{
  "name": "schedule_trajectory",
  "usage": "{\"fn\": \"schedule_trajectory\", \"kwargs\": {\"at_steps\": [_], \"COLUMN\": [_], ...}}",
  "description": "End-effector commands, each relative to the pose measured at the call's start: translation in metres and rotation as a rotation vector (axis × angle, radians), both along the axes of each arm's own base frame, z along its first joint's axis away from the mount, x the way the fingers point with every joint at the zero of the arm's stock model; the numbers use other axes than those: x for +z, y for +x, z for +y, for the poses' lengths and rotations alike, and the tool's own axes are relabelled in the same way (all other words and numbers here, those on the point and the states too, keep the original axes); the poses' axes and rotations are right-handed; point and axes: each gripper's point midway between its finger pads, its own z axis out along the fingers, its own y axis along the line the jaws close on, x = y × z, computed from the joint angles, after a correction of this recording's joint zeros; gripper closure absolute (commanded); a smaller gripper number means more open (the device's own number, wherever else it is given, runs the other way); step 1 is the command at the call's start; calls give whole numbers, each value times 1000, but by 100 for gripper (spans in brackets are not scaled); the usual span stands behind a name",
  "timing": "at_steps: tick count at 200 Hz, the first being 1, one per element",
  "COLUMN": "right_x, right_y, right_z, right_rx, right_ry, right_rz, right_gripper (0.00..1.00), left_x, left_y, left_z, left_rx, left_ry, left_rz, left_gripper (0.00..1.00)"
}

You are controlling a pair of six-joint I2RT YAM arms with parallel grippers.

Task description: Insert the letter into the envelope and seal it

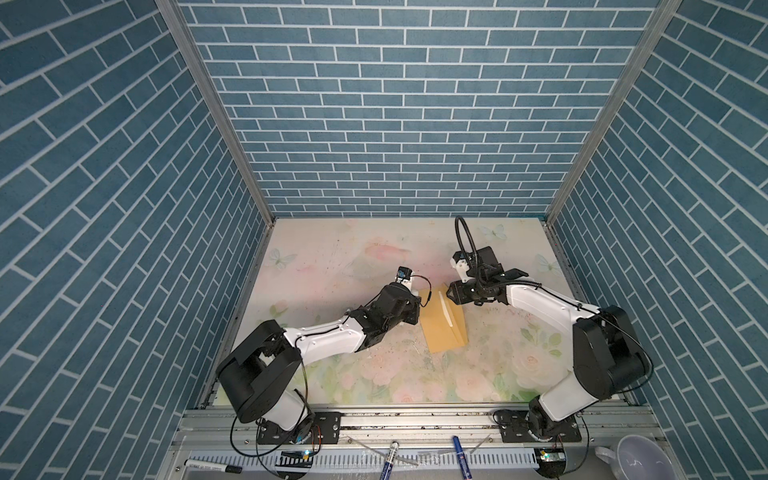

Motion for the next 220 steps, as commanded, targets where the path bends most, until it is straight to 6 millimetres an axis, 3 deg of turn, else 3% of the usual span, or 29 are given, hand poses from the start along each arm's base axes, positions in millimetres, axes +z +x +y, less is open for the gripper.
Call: {"fn": "schedule_trajectory", "kwargs": {"at_steps": [1,27,49,77,125,220], "right_x": [23,4,-21,-43,-58,-67], "right_y": [9,9,5,-3,-8,-15], "right_z": [-29,-61,-67,-52,-29,-5], "right_rx": [-176,-313,-335,-296,-248,-211], "right_ry": [47,7,-5,57,165,309], "right_rz": [-98,-40,54,155,235,319], "right_gripper": [54,65,81,91,100,100], "left_x": [5,-4,-13,-23,-41,-73], "left_y": [6,11,16,21,25,25], "left_z": [-12,-19,-25,-30,-33,-31], "left_rx": [-3,-6,-2,3,16,36], "left_ry": [-42,-40,-40,-43,-35,-9], "left_rz": [-21,-8,3,10,31,73], "left_gripper": [100,100,100,100,100,100]}}
